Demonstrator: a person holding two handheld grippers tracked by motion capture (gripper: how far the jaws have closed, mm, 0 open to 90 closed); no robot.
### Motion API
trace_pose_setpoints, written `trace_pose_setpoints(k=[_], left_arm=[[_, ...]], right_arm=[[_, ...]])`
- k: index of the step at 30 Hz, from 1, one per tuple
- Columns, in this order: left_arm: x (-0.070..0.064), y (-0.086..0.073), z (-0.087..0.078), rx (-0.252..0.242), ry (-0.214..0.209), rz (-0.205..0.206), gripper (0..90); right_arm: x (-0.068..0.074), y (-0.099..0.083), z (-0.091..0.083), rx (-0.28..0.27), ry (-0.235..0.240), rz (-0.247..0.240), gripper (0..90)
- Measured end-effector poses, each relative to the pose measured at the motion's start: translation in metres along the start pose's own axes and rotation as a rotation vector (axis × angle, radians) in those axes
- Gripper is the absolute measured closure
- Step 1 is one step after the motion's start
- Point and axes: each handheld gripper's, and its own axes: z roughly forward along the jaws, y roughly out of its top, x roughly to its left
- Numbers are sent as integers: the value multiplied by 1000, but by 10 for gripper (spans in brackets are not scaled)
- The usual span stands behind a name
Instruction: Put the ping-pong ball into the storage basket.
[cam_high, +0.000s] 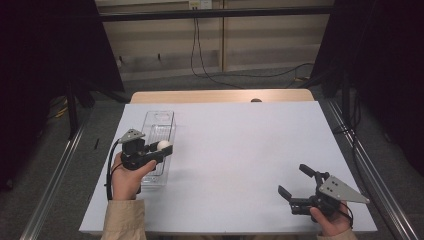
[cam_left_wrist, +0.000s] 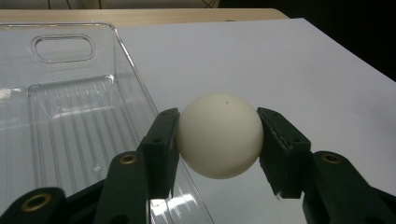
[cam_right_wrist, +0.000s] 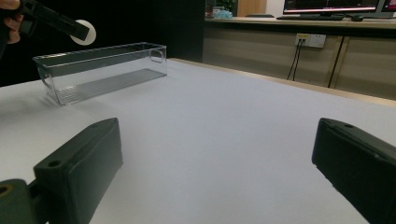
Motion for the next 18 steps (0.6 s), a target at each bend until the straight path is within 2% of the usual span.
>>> trace_pose_setpoints(k=[18], left_arm=[[4, 0, -3, -4, 3, 1, 514]], right_arm=[[0, 0, 0, 1, 0, -4, 12]])
